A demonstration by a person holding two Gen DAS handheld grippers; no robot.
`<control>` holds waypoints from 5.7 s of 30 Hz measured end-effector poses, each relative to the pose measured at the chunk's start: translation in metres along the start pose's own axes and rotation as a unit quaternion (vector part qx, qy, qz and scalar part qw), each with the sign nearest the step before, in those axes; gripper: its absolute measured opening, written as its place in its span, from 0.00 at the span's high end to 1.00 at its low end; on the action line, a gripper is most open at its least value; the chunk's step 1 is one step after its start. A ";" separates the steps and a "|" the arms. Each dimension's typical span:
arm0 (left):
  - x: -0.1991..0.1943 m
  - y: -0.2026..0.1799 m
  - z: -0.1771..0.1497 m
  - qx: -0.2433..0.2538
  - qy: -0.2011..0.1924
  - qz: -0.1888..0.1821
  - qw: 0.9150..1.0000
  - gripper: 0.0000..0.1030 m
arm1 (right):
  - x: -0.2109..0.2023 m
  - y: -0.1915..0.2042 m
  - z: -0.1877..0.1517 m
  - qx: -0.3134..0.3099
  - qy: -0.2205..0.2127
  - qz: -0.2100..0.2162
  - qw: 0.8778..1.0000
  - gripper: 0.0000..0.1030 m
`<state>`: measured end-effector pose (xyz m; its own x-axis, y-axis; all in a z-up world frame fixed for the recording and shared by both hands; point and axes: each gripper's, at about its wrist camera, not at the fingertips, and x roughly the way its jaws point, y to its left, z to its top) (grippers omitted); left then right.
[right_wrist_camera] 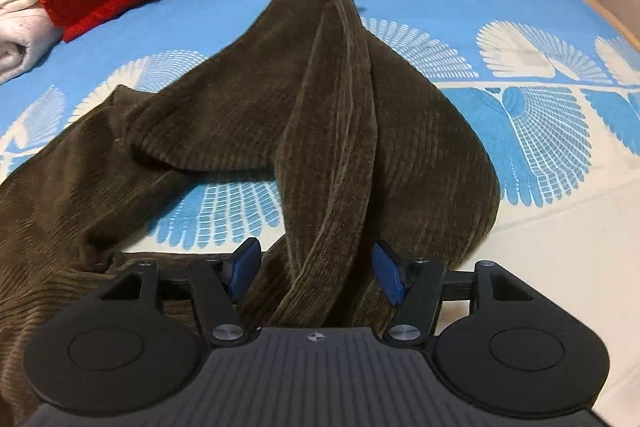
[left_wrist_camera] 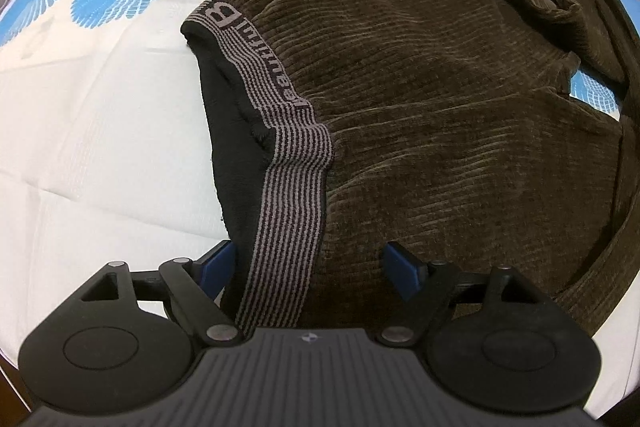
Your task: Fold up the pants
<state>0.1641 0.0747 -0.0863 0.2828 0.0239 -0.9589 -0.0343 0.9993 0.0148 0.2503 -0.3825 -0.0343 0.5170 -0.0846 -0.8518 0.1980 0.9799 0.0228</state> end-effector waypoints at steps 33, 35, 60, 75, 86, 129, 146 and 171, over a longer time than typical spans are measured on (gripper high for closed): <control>-0.005 -0.011 -0.011 0.031 -0.001 0.016 0.999 0.18 | -0.113 -0.152 -0.074 -0.010 0.030 0.121 0.992 0.73; -0.005 -0.012 -0.009 0.032 -0.002 0.018 0.999 0.18 | -0.109 -0.161 -0.066 0.033 0.007 0.117 0.993 0.72; 0.004 -0.010 0.003 0.017 0.007 0.021 1.000 0.18 | -0.006 -0.137 0.010 0.152 -0.026 0.090 0.984 0.89; -0.003 -0.015 -0.007 0.034 0.002 0.025 0.999 0.18 | -0.105 -0.240 -0.045 0.177 -0.029 -0.052 0.982 0.91; 0.000 -0.016 -0.012 0.042 0.009 0.041 0.998 0.18 | -0.093 -0.283 -0.126 0.171 0.133 -0.009 0.976 0.86; 0.007 -0.032 -0.007 0.058 0.013 0.054 0.997 0.17 | -0.053 -0.362 -0.103 0.317 -0.029 -0.039 0.947 0.88; -0.003 0.002 -0.016 0.038 0.008 0.038 0.999 0.18 | -0.132 -0.443 -0.191 0.584 -0.057 -0.140 0.798 0.89; -0.007 -0.022 -0.019 0.105 -0.032 0.019 0.994 0.72 | -0.101 -0.405 -0.138 0.451 -0.014 -0.271 0.850 0.95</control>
<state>0.1446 0.0524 -0.0856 0.3455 0.0573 -0.9367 0.1528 0.9814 0.1164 0.0028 -0.7458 -0.0302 0.1639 -0.4964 -0.8525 0.9652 0.2592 0.0346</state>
